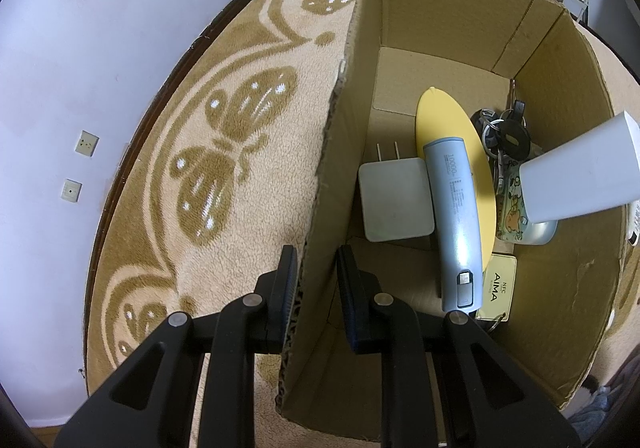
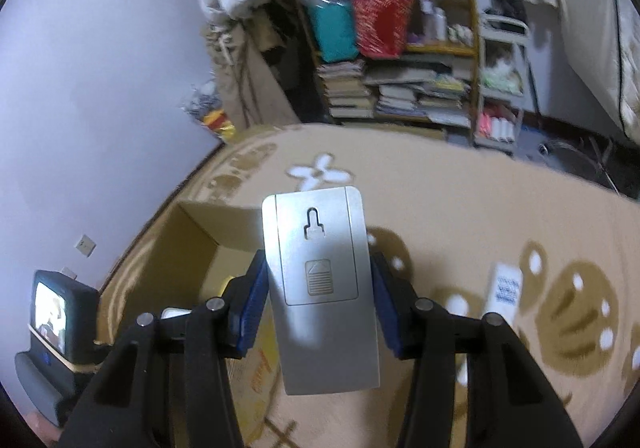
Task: Organize rigid objects
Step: 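Carry the doorbell unit into the box and open the right gripper, then move the right gripper to the white blue-printed bottle and grasp it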
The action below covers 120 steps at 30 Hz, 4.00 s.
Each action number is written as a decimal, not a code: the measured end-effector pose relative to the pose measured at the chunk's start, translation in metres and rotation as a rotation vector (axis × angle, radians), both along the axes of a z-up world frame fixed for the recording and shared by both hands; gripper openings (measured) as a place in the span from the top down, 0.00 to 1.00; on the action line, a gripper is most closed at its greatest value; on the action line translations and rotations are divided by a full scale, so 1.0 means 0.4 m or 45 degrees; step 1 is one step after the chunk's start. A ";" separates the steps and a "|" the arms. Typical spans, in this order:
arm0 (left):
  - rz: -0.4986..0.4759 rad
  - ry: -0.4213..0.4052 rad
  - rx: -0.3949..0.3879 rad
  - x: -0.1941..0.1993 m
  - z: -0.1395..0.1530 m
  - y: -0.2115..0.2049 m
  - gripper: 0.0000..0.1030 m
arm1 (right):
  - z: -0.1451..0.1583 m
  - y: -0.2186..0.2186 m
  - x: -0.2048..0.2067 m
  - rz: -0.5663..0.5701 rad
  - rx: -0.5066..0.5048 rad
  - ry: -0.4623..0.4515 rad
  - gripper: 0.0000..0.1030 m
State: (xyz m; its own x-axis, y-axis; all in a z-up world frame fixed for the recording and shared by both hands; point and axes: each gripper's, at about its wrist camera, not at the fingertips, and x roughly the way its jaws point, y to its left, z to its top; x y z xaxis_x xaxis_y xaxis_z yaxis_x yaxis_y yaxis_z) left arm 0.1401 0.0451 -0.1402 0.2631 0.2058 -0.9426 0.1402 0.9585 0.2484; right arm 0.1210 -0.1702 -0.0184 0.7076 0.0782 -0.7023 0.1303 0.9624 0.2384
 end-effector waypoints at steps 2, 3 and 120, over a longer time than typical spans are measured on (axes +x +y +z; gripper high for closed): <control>-0.002 -0.001 0.003 0.000 0.000 0.000 0.82 | 0.014 0.018 0.012 0.036 -0.019 -0.027 0.49; -0.004 -0.002 0.006 0.000 0.000 -0.001 0.82 | 0.024 0.030 0.018 0.062 -0.035 -0.046 0.49; 0.023 -0.003 -0.042 0.003 0.009 0.010 0.82 | -0.374 -0.285 -0.058 -0.479 -0.141 0.470 0.53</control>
